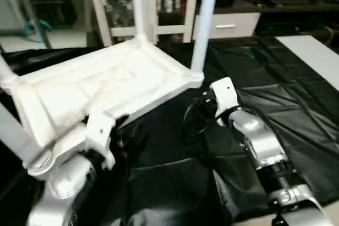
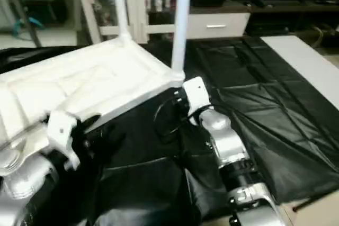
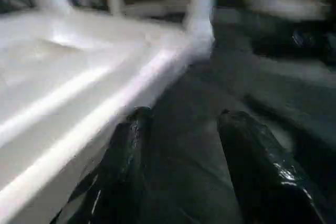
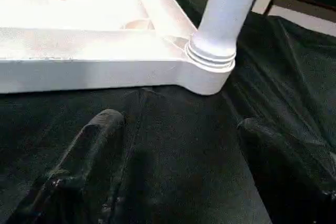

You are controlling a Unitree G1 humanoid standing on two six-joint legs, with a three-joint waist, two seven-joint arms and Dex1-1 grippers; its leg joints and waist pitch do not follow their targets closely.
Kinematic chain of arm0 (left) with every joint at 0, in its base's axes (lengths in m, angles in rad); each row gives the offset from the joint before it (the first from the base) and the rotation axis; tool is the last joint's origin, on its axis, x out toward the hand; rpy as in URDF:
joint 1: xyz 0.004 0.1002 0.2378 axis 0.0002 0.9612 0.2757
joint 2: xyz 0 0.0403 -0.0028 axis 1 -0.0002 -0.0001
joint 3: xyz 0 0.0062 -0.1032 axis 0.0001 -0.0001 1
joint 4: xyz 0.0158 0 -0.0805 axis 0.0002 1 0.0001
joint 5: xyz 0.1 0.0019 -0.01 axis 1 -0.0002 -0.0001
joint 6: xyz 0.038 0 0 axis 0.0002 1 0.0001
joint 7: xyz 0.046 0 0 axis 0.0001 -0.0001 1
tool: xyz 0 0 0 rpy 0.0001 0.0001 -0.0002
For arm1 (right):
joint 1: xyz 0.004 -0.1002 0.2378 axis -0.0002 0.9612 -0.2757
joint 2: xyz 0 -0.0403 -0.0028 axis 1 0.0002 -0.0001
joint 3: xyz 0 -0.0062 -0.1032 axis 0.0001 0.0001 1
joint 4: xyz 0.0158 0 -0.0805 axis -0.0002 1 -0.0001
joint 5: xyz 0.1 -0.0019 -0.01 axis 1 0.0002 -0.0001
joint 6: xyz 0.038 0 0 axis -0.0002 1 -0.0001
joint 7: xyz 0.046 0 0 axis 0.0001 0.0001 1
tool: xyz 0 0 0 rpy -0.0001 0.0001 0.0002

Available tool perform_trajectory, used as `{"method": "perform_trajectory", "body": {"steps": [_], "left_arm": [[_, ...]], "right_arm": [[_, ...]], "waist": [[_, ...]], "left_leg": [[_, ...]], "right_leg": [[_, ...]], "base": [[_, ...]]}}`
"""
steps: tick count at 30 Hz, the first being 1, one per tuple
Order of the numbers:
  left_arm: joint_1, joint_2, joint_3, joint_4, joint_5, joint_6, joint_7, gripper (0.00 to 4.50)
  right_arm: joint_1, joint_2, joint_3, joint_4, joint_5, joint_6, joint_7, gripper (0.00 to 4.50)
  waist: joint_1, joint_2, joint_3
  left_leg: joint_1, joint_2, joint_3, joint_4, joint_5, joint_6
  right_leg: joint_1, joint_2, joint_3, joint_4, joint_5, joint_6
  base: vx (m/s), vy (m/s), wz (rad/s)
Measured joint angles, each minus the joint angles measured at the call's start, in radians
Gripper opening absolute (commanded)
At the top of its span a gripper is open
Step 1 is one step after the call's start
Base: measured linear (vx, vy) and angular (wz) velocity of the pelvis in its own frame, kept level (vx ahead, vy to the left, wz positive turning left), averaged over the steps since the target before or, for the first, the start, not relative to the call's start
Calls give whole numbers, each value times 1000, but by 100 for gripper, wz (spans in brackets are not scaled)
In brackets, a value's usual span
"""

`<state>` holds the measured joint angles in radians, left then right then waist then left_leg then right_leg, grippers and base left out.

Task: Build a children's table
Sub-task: Rotate leg to tighten, then rotate table base

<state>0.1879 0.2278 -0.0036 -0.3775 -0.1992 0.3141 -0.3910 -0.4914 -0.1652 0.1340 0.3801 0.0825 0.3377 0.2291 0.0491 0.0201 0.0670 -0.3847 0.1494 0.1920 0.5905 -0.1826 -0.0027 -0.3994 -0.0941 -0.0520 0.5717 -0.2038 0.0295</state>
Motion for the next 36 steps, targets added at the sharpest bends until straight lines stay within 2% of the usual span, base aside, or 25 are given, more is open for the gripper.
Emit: {"method": "perform_trajectory", "body": {"steps": [1,2,3,4,5,6,7,8,9,10,11,12,13,15,20,22,24,29,32,36], "left_arm": [[59,-36,19,-14,-7,-69,16,240],[96,-62,34,-18,-18,-125,29,259],[124,-76,49,-19,-25,-168,37,259],[159,-82,70,-42,-34,-219,44,269],[174,-83,77,-53,-39,-243,45,279],[187,-83,90,-81,-43,-269,46,287],[198,-90,104,-94,-43,-286,48,297],[257,-118,109,-108,-42,-316,50,307],[288,-120,102,-109,-42,-324,48,321],[298,-127,108,-111,-30,-355,56,321],[318,-147,125,-122,-15,-399,76,330],[333,-159,140,-130,0,-434,95,340],[349,-176,158,-129,16,-467,120,348],[364,-202,182,-129,51,-526,165,360],[349,-258,244,-128,110,-616,273,404],[331,-258,273,-126,108,-615,293,413],[298,-250,295,-118,91,-604,300,442],[192,-201,353,-35,-5,-552,314,447],[80,-127,406,57,-53,-505,323,447],[-12,-77,466,121,-105,-450,333,447]], "right_arm": [[34,1,-11,-38,15,-14,12,384],[53,1,-19,-55,29,-22,23,384],[68,-1,-25,-67,38,-26,36,384],[102,-7,-26,-104,48,-29,55,384],[126,-19,-30,-117,54,-33,65,384],[135,-26,-29,-126,59,-34,76,384],[135,-32,-29,-135,64,-36,81,384],[137,-40,-24,-158,73,-35,98,384],[146,-41,-25,-184,77,-37,108,384],[170,-49,-25,-220,90,-35,129,384],[205,-54,-19,-249,111,-29,156,384],[225,-57,-15,-271,124,-22,177,384],[229,-58,-9,-287,140,-12,199,384],[236,-67,-8,-338,163,-11,235,384],[246,-70,-9,-374,182,-10,261,384],[246,-68,-8,-374,183,-10,262,384],[246,-69,-8,-376,184,0,265,384],[244,-74,-8,-380,192,14,283,384],[241,-77,-6,-381,195,22,295,384],[237,-84,-3,-420,196,24,312,384]], "waist": [[-4,3,1],[-6,4,4],[-6,3,5],[-1,0,8],[23,-7,7],[45,-40,1],[56,-54,-1],[80,-40,0],[90,-21,-5],[91,-12,-8],[91,-15,-7],[88,-19,-7],[88,-20,-6],[83,-21,-6],[55,-34,-12],[45,-37,-13],[38,-40,-12],[38,-43,-12],[41,-48,-12],[40,-47,-13]], "left_leg": [[1,1,-8,0,0,0],[0,3,-12,-1,0,0],[-2,6,-12,-4,0,0],[-2,7,-4,-12,0,0],[0,11,23,-18,0,0],[2,9,54,-19,0,-1],[1,13,56,13,-18,-19],[1,1,-22,62,-43,-23],[10,-9,-75,72,-42,-25],[16,-8,-73,59,-43,-61],[18,2,-56,43,-40,-59],[18,12,-45,38,-40,-59],[17,17,-41,35,-40,-59],[19,18,-39,33,-41,-59],[18,17,-38,26,-41,-59],[17,17,-38,26,-41,-59],[17,17,-38,26,-41,-59],[18,17,-39,26,-41,-59],[18,16,-38,26,-40,-59],[18,17,-38,26,-40,-60]], "right_leg": [[6,0,-11,-10,0,0],[9,0,-19,-16,-1,-2],[12,1,-24,-12,-7,-10],[12,0,-31,26,-42,-30],[10,-3,-26,83,-66,-47],[16,-2,-1,120,-85,-39],[7,2,22,121,-77,-12],[-2,3,21,122,-76,-11],[1,5,10,121,-76,-11],[-2,3,7,115,-71,-11],[-3,16,19,97,-63,-17],[3,27,29,82,-53,-19],[9,36,36,65,-38,-22],[15,36,37,53,-28,-18],[18,36,37,39,-26,-15],[18,36,37,39,-26,-15],[17,36,37,39,-26,-15],[16,36,37,40,-26,-15],[16,35,38,40,-8,-13],[16,35,37,40,7,-10]], "base": [[0,0,0],[0,0,0],[0,0,0],[-70,-11,5],[-45,-83,21],[-45,-83,21],[65,-130,23],[119,-52,-6],[119,-52,-6],[0,0,0],[-73,-6,33],[-73,-6,33],[-62,-3,17],[0,0,0],[0,0,0],[0,0,0],[0,0,0],[0,0,0],[0,0,0],[0,0,0]]}}
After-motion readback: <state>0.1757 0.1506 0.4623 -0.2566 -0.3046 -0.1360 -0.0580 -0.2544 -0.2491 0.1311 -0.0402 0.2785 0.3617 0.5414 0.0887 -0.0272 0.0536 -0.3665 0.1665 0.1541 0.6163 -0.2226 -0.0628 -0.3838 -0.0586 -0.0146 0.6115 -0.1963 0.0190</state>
